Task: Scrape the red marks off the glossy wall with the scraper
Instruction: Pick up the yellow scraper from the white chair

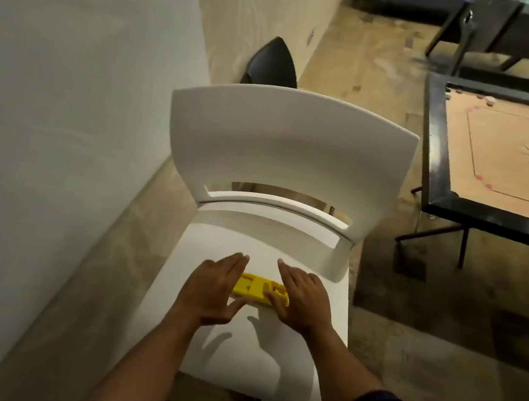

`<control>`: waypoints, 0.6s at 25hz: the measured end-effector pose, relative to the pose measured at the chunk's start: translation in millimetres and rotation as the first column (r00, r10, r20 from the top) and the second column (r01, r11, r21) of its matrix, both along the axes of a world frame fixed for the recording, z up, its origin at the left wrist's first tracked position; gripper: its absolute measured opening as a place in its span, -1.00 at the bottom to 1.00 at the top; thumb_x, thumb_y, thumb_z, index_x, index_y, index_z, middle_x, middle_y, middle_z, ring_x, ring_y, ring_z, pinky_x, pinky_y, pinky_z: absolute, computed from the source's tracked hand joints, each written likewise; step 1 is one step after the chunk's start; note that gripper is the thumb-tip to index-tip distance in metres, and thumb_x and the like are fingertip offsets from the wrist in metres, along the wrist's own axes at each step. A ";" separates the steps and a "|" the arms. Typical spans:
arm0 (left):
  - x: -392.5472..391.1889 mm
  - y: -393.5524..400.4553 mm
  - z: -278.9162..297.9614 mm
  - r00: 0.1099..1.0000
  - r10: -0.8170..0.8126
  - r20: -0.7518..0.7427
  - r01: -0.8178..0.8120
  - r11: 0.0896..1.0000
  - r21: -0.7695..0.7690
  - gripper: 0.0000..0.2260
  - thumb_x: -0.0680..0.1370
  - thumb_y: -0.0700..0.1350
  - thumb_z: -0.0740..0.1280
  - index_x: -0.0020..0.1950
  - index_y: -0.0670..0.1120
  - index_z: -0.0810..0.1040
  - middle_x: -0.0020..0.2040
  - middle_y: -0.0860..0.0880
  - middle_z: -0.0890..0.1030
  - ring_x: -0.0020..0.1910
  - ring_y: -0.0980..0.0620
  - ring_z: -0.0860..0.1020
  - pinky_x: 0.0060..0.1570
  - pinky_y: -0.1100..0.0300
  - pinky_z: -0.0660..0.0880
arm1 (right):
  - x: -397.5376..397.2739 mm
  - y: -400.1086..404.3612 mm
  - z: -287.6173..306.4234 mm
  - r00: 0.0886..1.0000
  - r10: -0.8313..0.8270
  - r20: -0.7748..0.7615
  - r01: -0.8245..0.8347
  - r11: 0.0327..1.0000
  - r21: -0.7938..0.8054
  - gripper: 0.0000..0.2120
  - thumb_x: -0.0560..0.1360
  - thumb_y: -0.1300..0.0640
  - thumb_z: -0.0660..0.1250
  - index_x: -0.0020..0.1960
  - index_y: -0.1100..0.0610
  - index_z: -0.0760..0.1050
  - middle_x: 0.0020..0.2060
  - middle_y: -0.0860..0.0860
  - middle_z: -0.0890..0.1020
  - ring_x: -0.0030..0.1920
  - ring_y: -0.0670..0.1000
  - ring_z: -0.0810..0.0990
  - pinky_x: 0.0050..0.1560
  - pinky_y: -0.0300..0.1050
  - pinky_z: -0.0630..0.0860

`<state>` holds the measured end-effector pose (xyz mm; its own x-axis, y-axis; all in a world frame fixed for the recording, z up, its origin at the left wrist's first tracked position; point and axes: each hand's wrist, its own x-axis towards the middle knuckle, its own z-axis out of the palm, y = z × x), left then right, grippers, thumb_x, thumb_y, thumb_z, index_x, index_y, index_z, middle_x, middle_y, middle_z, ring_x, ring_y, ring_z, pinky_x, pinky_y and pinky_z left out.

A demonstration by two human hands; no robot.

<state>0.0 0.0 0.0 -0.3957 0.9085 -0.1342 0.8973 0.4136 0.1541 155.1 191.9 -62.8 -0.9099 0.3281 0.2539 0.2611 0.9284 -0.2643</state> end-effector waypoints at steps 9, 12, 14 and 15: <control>6.9 15.2 -76.2 0.981 0.112 0.157 -0.067 0.962 -0.264 -0.17 0.27 -0.05 0.73 0.49 -0.19 0.57 0.44 -0.16 0.61 0.27 -0.22 0.68 -0.10 -0.07 0.69 | 4.8 -3.7 -35.6 0.987 0.094 0.130 -0.098 0.995 0.024 -0.28 0.42 -0.36 0.52 0.34 0.15 0.59 0.12 0.02 0.71 -0.01 0.05 0.71 -0.10 -0.07 0.67; 8.0 15.3 -90.0 0.987 0.104 0.123 -0.070 0.965 -0.254 -0.14 -0.02 -0.09 0.79 0.27 -0.16 0.72 0.29 -0.14 0.70 0.10 -0.16 0.75 -0.30 0.07 0.67 | 0.0 -4.9 -44.0 0.988 0.080 0.134 -0.087 0.995 0.052 -0.23 0.36 -0.34 0.58 0.36 0.16 0.57 0.14 0.06 0.68 -0.02 0.06 0.69 -0.13 -0.08 0.66; 8.9 15.2 -91.5 0.992 0.068 0.107 -0.047 0.982 -0.181 -0.14 -0.05 -0.14 0.79 0.26 -0.16 0.73 0.25 -0.14 0.72 0.09 -0.16 0.75 -0.28 0.09 0.68 | -7.5 -6.6 -46.6 0.988 0.064 0.138 -0.074 0.995 0.066 -0.21 0.30 -0.31 0.64 0.33 0.16 0.59 0.11 0.08 0.66 -0.06 0.06 0.67 -0.18 -0.10 0.64; 8.5 15.6 -92.2 0.994 0.047 0.097 -0.033 0.989 -0.143 -0.15 -0.04 -0.17 0.79 0.25 -0.17 0.72 0.23 -0.14 0.72 0.07 -0.16 0.75 -0.26 0.09 0.68 | -12.4 -7.0 -46.5 0.990 0.060 0.131 -0.068 0.996 0.055 -0.24 0.26 -0.26 0.67 0.29 0.16 0.62 0.06 0.08 0.66 -0.11 0.05 0.67 -0.22 -0.11 0.62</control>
<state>8.5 15.6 -92.2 -0.4097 0.8612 -0.3007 0.8624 0.4731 0.1800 142.7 184.9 -109.4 -0.9548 0.2562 0.1507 0.2291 0.9574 -0.1760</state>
